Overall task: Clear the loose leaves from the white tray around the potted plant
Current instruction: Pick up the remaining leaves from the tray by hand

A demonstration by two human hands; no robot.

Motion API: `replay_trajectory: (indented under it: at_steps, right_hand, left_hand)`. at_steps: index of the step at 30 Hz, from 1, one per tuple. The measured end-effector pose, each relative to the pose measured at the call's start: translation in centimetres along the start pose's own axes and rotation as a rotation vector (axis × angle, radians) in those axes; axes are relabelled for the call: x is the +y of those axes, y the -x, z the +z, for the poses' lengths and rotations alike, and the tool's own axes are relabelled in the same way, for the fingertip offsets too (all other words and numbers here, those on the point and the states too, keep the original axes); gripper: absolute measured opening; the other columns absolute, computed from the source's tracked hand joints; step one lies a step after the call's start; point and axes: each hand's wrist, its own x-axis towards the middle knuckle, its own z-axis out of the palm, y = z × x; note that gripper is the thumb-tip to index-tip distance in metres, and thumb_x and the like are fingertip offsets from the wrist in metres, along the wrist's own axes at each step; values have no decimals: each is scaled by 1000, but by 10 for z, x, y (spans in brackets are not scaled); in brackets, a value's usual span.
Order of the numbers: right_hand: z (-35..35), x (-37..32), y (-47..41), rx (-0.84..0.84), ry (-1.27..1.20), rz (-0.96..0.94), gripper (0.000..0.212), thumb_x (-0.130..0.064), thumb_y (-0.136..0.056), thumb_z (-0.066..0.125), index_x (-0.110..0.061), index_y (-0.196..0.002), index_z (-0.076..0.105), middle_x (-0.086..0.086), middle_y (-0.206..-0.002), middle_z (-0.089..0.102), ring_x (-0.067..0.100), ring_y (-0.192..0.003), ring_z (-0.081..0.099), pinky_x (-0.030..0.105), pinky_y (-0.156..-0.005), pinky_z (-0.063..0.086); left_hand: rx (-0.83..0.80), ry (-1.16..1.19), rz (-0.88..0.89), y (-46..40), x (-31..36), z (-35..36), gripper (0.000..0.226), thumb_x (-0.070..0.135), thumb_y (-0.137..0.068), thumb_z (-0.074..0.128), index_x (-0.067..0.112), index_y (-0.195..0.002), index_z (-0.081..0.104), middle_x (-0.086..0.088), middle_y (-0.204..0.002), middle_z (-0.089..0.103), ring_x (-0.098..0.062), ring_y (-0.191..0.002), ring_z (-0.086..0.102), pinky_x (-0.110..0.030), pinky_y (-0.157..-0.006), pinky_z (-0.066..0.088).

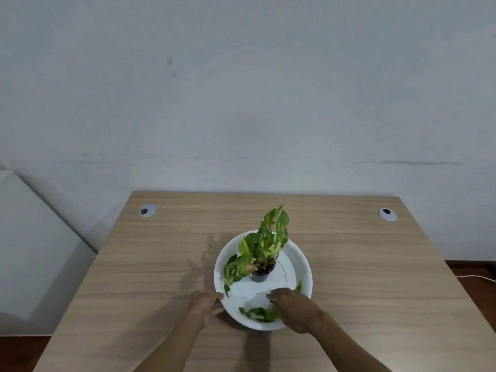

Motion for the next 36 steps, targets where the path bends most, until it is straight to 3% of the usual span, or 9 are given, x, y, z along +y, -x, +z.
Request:
replay_trajectory:
  at_steps: [5, 8, 11, 15, 21, 25, 29, 32, 36]
  right_hand:
    - [22, -14, -9, 28, -34, -5, 54, -11, -95, 42, -15, -148, 32, 8, -151, 37, 27, -136, 36, 44, -107, 39]
    - [31, -25, -12, 65, -104, 22, 57, -9, -94, 44, -15, -149, 30, 7, -152, 36, 25, -137, 36, 39, -108, 37]
    - [45, -34, -17, 105, -167, 52, 58, -5, -92, 45, -11, -148, 30, 7, -151, 36, 22, -138, 33, 34, -113, 32]
    - [61, -51, -32, 187, -259, 69, 61, -5, -87, 44, -12, -146, 31, 5, -151, 34, 24, -140, 32, 37, -112, 33]
    - [53, -74, -69, 276, -202, -15, 70, -9, -88, 46, -4, -151, 18, 12, -161, 13, 27, -149, 8, 39, -120, 16]
    - [52, -62, -95, 258, -144, 67, 63, -17, -92, 34, -2, -151, 19, 16, -160, 13, 37, -147, 14, 56, -113, 27]
    - [54, -57, -86, 130, -51, 15, 69, -13, -93, 49, -8, -152, 14, 8, -162, 6, 30, -148, 8, 49, -112, 32]
    - [56, -54, -70, 101, -13, -55, 76, -7, -87, 58, -8, -151, 17, 7, -161, 12, 25, -148, 10, 47, -107, 40]
    - [56, -46, -33, 71, 76, -117, 71, 5, -88, 54, -10, -150, 24, 4, -159, 21, 25, -143, 26, 46, -97, 45]
  left_hand:
    - [-242, -109, -115, 14, -16, 14, 24, -10, -78, 67, -11, -101, 65, -22, -93, 73, -34, -83, 71, -34, -60, 61]
    - [-356, -254, -145, 20, -19, 18, 33, 6, -81, 71, -3, -111, 62, -22, -104, 69, -32, -86, 70, -34, -66, 60]
    - [-293, -250, -32, 13, -15, 18, 28, 23, -87, 67, 9, -110, 60, -13, -106, 65, -25, -88, 66, -29, -60, 57]
    - [-144, -129, 145, -8, -2, 20, 18, 10, -94, 56, 0, -108, 59, -23, -105, 68, -33, -86, 67, -42, -68, 59]
    - [-69, -246, 185, -20, -5, 20, 10, 8, -90, 59, 5, -81, 56, -22, -83, 67, -35, -76, 67, -59, -73, 57]
    - [-51, -259, 225, -19, -7, 23, 12, 8, -91, 56, 9, -79, 56, -15, -76, 65, -28, -68, 64, -45, -63, 60]
    - [-89, -201, 220, -16, -3, 25, 12, 4, -94, 54, 5, -82, 49, -14, -76, 60, -25, -60, 60, -28, -41, 52]
    - [-104, -193, 221, -16, -2, 25, 12, 3, -93, 54, 5, -83, 49, -15, -77, 59, -24, -59, 60, -26, -39, 51]
    - [-103, -186, 213, -14, -2, 24, 9, 3, -93, 54, 4, -87, 49, -18, -87, 62, -27, -66, 65, -29, -41, 54]
